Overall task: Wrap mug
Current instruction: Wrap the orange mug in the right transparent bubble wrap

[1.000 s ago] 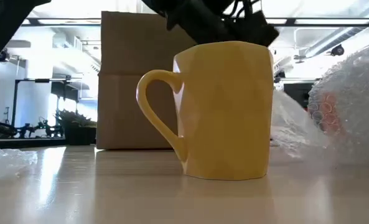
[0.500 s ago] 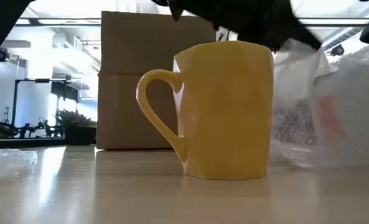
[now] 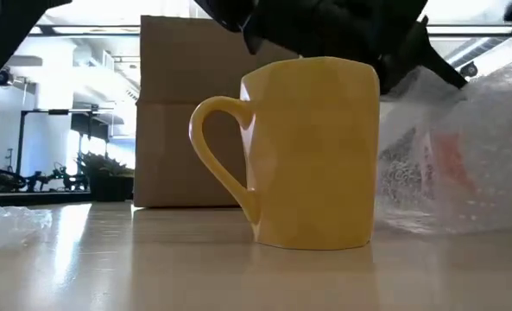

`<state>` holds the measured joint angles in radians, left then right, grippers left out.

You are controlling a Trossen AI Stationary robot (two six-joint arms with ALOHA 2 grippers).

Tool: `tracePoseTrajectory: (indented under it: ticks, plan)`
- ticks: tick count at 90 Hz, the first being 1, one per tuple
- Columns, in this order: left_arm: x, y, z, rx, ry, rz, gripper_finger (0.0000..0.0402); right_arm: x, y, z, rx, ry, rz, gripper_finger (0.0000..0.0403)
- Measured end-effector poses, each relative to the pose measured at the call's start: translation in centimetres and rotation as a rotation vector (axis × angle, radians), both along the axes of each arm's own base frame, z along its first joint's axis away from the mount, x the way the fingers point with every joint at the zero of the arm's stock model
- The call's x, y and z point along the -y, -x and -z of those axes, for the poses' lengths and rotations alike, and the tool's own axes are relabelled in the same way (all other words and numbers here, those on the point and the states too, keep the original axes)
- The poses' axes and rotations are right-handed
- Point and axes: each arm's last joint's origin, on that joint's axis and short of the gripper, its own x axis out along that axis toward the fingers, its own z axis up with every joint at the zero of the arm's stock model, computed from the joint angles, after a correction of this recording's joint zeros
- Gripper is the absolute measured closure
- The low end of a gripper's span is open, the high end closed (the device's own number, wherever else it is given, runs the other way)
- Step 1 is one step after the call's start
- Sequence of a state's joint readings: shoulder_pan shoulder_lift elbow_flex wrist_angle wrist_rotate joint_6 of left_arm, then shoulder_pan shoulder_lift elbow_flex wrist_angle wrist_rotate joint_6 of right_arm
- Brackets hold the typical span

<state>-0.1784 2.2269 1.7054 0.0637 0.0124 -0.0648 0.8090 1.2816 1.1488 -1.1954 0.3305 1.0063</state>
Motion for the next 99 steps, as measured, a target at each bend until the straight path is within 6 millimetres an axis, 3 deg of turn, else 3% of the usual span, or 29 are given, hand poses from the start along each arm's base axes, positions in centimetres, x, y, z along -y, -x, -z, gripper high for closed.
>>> tracePoseTrajectory:
  ticks: [11,23,43,65,78,99]
  plan:
    - [0.1,0.0,0.0,0.003,0.000,0.002,0.0397,1.9,-0.1,-1.2,0.029,0.196,0.006,0.0403]
    - [0.3,0.0,-0.1,0.007,0.001,0.005,0.0397,5.0,-0.3,-0.6,-0.052,0.382,0.061,0.0403]
    - [0.2,0.0,-0.1,0.008,0.001,0.003,0.0397,8.5,-1.9,1.9,-0.024,0.406,0.078,0.0403]
    - [0.3,0.0,-0.1,0.008,0.001,0.005,0.0397,6.7,-3.5,3.1,0.048,0.083,-0.158,0.0403]
    - [0.3,0.0,0.0,0.007,0.001,0.005,0.0397,4.8,-3.5,3.3,0.111,0.006,-0.241,0.0403]
    - [0.3,0.0,0.0,0.007,0.001,0.003,0.0397,4.1,-3.6,6.8,0.008,-0.026,-0.223,0.0403]
